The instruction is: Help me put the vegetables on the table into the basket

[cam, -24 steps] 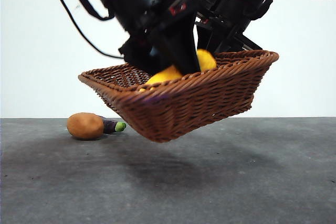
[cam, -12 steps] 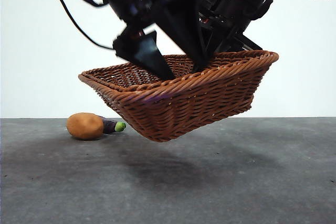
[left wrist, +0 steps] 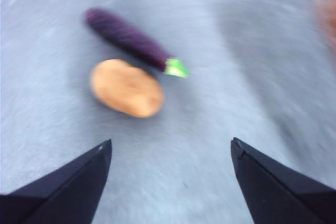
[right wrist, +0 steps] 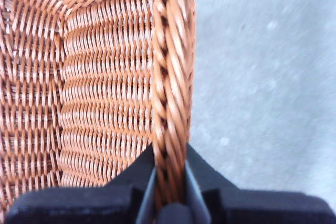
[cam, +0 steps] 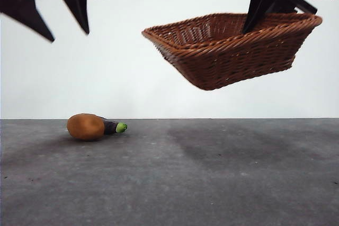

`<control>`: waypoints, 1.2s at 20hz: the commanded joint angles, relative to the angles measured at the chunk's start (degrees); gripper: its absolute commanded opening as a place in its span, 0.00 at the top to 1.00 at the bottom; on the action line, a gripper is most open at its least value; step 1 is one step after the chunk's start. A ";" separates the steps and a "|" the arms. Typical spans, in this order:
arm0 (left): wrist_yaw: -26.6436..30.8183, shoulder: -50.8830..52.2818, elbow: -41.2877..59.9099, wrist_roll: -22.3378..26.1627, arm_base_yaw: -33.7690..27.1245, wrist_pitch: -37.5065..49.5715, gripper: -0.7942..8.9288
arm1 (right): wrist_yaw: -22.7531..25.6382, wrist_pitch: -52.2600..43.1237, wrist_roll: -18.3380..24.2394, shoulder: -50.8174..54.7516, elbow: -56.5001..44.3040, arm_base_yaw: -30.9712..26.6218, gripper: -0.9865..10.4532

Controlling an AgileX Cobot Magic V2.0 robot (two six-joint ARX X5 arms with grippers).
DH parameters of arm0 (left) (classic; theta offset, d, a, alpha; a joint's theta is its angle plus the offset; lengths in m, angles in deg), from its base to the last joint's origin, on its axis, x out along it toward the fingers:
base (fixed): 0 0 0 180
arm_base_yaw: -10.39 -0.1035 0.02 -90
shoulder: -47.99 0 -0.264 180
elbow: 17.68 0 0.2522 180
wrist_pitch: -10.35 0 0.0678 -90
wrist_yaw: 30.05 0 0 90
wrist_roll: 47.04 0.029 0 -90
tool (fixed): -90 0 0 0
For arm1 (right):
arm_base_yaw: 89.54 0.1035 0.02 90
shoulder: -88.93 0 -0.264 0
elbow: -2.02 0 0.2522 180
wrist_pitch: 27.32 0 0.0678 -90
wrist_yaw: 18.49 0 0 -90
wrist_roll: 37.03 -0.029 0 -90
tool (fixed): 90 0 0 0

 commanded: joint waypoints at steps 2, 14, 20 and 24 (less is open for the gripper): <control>-1.97 -5.92 -0.26 -6.69 -3.15 5.11 0.49 | -0.85 -0.37 1.14 2.64 0.28 -0.33 0.92; 2.51 -32.61 -24.11 -13.68 -4.55 -8.85 0.49 | -0.98 1.79 5.07 3.04 0.28 -0.31 0.92; 1.64 -37.73 -24.11 -16.57 -4.57 -5.81 0.49 | -1.03 1.95 6.21 3.04 0.28 -0.31 0.92; 1.68 -39.78 -24.11 -17.29 -4.66 -5.68 0.49 | -1.49 1.90 7.04 3.04 0.28 -0.31 0.92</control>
